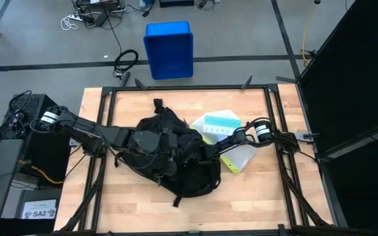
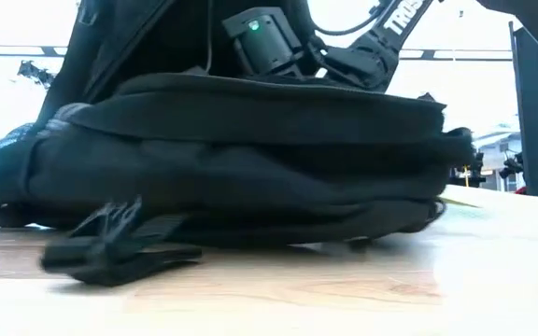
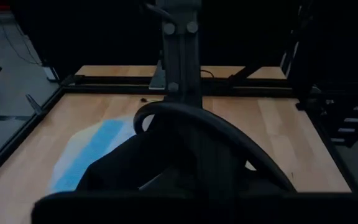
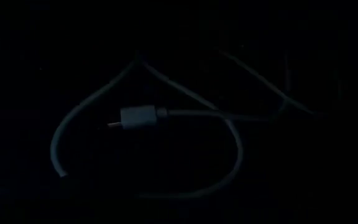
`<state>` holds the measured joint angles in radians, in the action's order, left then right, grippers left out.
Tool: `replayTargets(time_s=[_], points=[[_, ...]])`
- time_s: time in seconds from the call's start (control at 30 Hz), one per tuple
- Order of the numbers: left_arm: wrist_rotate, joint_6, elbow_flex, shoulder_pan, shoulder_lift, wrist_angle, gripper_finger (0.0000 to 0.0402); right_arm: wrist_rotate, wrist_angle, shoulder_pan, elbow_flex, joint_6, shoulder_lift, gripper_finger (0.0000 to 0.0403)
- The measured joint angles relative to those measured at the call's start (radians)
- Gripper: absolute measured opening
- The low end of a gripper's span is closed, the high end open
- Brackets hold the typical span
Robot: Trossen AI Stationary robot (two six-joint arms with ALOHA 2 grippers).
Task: Unpack backpack
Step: Remove the charger cable from the backpack
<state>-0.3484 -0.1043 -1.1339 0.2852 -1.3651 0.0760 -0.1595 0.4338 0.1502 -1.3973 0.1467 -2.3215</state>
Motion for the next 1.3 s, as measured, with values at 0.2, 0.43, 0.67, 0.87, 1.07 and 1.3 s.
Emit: replayTargets(time_s=[0.2, 0.43, 0.67, 0.87, 1.07, 1.3], points=[[0.005, -0.032, -0.003, 0.019, 0.01, 0.1, 0.0, -0.011, -0.025, 0.0, -0.001, -0.013, 0.002, 0.0132], [-0.003, -0.115, -0.005, 0.084, 0.033, 0.286, 0.0, -0.012, -0.066, 0.015, 0.004, -0.054, 0.041, 0.0008], [-0.108, -0.205, -0.004, 0.166, 0.046, 0.453, 0.0, -0.099, -0.167, 0.069, 0.006, -0.092, 0.087, 0.0], [-0.177, -0.265, -0.001, 0.198, 0.049, 0.55, 0.0, -0.143, -0.184, 0.118, 0.007, -0.1, 0.114, 0.0], [-0.212, -0.273, 0.0, 0.196, 0.049, 0.59, 0.0, -0.161, -0.181, 0.153, 0.006, -0.126, 0.185, 0.0], [-0.23, -0.314, 0.0, 0.197, 0.049, 0.674, 0.0, -0.288, -0.329, 0.237, 0.006, -0.182, 0.335, 0.0]])
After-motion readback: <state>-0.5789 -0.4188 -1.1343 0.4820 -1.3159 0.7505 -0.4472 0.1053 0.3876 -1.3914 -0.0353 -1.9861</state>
